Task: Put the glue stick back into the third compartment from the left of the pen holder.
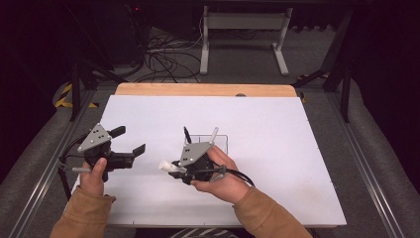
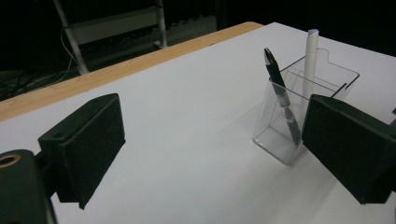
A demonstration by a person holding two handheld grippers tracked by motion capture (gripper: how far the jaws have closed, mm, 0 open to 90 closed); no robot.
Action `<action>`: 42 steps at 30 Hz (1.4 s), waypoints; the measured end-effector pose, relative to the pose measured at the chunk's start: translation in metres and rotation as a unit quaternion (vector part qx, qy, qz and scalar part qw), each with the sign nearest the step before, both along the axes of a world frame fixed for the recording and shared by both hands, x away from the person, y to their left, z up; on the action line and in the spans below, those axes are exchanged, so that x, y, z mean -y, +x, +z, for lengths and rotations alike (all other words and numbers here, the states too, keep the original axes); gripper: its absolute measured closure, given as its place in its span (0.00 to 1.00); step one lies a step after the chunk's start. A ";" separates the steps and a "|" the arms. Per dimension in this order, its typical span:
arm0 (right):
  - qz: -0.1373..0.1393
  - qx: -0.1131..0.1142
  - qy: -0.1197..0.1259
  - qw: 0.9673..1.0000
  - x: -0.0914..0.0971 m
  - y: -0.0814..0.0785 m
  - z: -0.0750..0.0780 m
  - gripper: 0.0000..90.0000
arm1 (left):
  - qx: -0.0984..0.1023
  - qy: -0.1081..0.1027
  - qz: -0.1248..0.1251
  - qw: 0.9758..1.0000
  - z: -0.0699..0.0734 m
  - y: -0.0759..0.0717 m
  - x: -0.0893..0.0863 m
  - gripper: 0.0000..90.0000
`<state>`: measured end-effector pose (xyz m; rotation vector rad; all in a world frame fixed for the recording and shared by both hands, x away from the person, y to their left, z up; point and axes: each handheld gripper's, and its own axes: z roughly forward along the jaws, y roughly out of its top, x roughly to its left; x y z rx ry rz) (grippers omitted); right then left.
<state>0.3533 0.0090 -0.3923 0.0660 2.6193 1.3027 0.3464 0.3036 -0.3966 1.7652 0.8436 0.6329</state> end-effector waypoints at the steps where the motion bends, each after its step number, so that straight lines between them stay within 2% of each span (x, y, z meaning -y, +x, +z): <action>1: -0.005 -0.002 0.008 1.000 0.003 0.000 0.001 0.77 | -0.001 -0.001 0.001 1.000 0.000 0.000 0.000 0.08; 12: -0.036 0.002 0.068 0.997 0.029 0.003 0.007 0.77 | -0.002 -0.003 0.003 1.000 -0.002 -0.001 -0.001 0.08; 20: -0.056 0.009 0.113 0.992 0.046 0.005 0.008 0.77 | -0.003 -0.001 0.003 1.000 -0.003 -0.001 -0.002 0.08; 29: -0.077 0.020 0.140 0.987 0.056 0.008 0.010 0.77 | -0.004 -0.004 0.003 1.000 -0.003 -0.001 -0.003 0.08; 37: -0.107 0.022 0.170 0.979 0.067 0.012 0.009 0.77 | -0.002 -0.004 0.005 1.000 -0.003 -0.002 -0.004 0.08; 42: -0.128 0.028 0.196 0.972 0.076 0.016 0.007 0.77 | -0.002 -0.003 0.004 1.000 -0.003 -0.002 -0.005 0.08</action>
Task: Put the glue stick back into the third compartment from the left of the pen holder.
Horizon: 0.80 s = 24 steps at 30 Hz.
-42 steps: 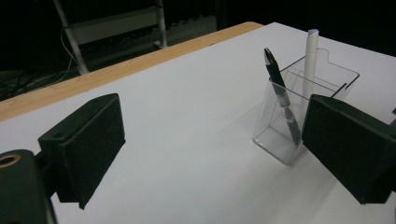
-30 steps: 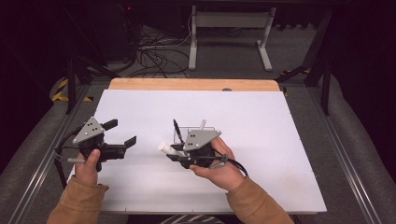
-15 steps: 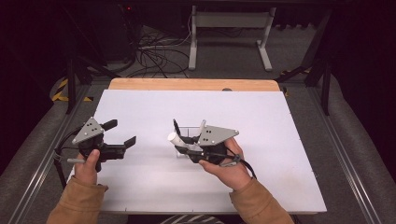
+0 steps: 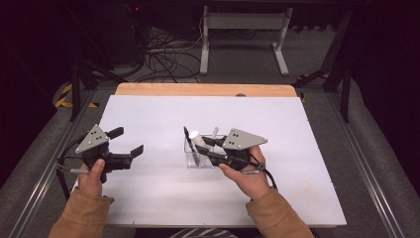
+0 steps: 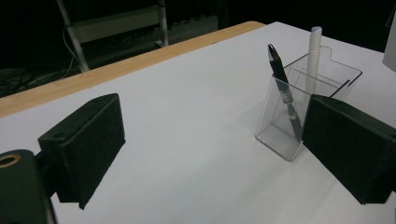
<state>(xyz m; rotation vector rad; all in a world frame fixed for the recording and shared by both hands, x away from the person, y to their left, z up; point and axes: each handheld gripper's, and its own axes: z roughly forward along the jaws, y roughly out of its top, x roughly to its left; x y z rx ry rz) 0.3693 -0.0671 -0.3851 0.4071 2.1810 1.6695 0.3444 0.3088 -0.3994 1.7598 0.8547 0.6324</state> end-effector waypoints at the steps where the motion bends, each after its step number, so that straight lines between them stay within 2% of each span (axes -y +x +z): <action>1: -0.004 0.001 0.005 1.000 0.002 0.001 0.000 0.77 | -0.001 -0.002 0.000 1.000 0.000 0.000 0.000 0.08; 11: -0.040 0.002 0.046 0.998 0.024 0.012 -0.009 0.77 | -0.002 -0.004 0.002 1.000 -0.001 0.000 -0.001 0.08; 19: -0.064 0.012 0.059 0.996 0.034 0.023 -0.018 0.77 | -0.003 -0.002 0.000 1.000 -0.002 0.000 -0.001 0.08; 24: -0.077 0.004 0.063 0.995 0.037 0.031 -0.030 0.77 | -0.003 -0.003 0.002 1.000 -0.002 0.000 -0.002 0.08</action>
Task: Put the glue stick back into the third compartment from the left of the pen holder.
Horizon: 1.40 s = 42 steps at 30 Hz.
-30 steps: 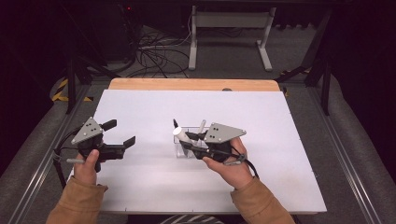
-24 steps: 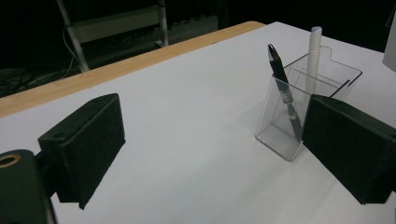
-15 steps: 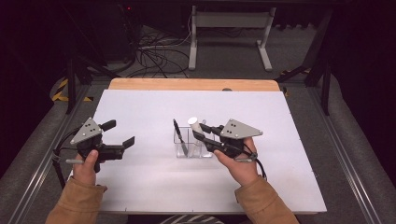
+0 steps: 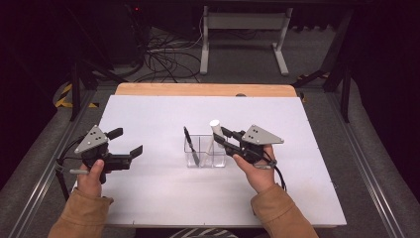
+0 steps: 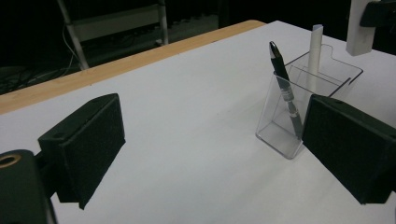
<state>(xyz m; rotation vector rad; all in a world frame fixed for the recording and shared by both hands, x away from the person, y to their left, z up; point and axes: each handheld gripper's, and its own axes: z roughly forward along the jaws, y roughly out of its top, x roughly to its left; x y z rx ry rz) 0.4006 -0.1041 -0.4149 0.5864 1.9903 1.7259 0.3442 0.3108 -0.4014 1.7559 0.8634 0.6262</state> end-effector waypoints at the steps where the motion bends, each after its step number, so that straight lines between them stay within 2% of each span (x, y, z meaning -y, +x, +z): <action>1: -0.002 0.000 0.001 1.000 0.000 0.002 -0.002 0.77 | 0.001 0.001 0.000 1.000 0.000 0.000 0.000 0.08; 12: -0.014 -0.001 0.002 1.000 0.003 0.007 -0.012 0.77 | 0.000 0.000 0.000 1.000 0.000 0.000 -0.001 0.08; 24: -0.007 -0.018 0.003 1.000 -0.001 0.006 -0.022 0.77 | -0.001 -0.002 0.001 1.000 -0.001 0.000 -0.002 0.08; 33: -0.013 -0.031 0.002 0.999 0.000 0.005 -0.030 0.76 | -0.002 -0.003 0.001 1.000 -0.001 -0.001 -0.003 0.08; 34: -0.016 -0.033 0.000 0.999 0.001 0.005 -0.031 0.75 | -0.002 -0.003 0.001 1.000 -0.001 -0.001 -0.003 0.08; 37: -0.019 -0.036 0.007 0.999 0.003 0.004 -0.029 0.55 | -0.001 -0.003 0.001 1.000 -0.001 -0.001 -0.003 0.08; 40: -0.028 -0.023 0.002 0.999 0.008 0.000 -0.024 0.47 | -0.003 -0.003 0.000 1.000 -0.001 -0.001 -0.003 0.08; 42: -0.030 -0.024 0.004 0.999 0.011 -0.002 -0.020 0.43 | -0.003 -0.002 -0.002 1.000 -0.001 -0.001 -0.002 0.08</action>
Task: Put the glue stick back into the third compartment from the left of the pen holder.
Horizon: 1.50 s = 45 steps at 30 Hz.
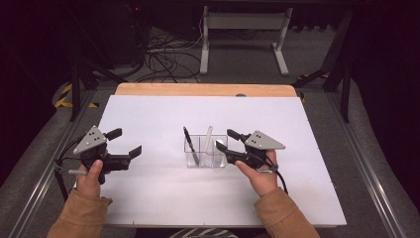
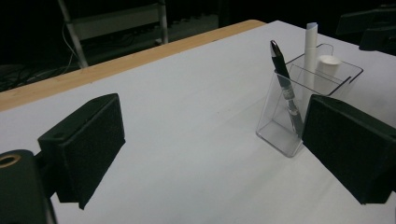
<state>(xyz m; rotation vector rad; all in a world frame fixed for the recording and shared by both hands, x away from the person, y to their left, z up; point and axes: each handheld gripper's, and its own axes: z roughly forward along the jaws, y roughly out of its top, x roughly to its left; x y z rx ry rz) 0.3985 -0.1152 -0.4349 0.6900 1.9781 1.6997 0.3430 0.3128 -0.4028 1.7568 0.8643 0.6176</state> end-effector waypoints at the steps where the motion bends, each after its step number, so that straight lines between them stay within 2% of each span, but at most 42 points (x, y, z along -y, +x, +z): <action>1: -0.001 0.003 0.002 1.000 0.002 -0.001 0.002 0.43 | 0.000 0.000 0.000 1.000 0.000 0.000 0.001 0.08; 4: -0.005 0.008 0.000 1.000 0.006 -0.003 0.008 0.39 | 0.001 0.000 -0.003 1.000 0.000 -0.002 0.001 0.07; 11: -0.015 0.015 -0.001 1.000 0.015 -0.005 0.017 0.37 | 0.000 -0.003 -0.010 1.000 -0.002 -0.005 0.002 0.07; 14: -0.022 0.019 -0.014 0.999 0.019 -0.006 0.021 0.36 | 0.005 -0.004 -0.014 1.000 -0.001 -0.009 0.003 0.07; 19: -0.029 0.025 -0.010 0.999 0.033 -0.011 0.029 0.34 | 0.016 -0.008 -0.019 1.000 -0.001 -0.016 0.004 0.07; 22: -0.032 0.028 -0.016 0.999 0.043 -0.016 0.031 0.32 | 0.022 -0.011 -0.022 0.999 -0.003 -0.020 0.006 0.07; 28: -0.037 0.020 -0.035 0.999 0.065 -0.023 0.024 0.30 | 0.034 -0.012 -0.031 0.999 -0.005 -0.026 0.009 0.07; 34: -0.043 0.005 -0.044 0.998 0.085 -0.028 0.014 0.29 | 0.039 -0.020 -0.036 0.998 -0.010 -0.030 0.011 0.06; 45: -0.043 -0.018 -0.070 0.996 0.105 -0.034 -0.007 0.29 | 0.054 -0.019 -0.041 0.998 -0.021 -0.037 0.008 0.06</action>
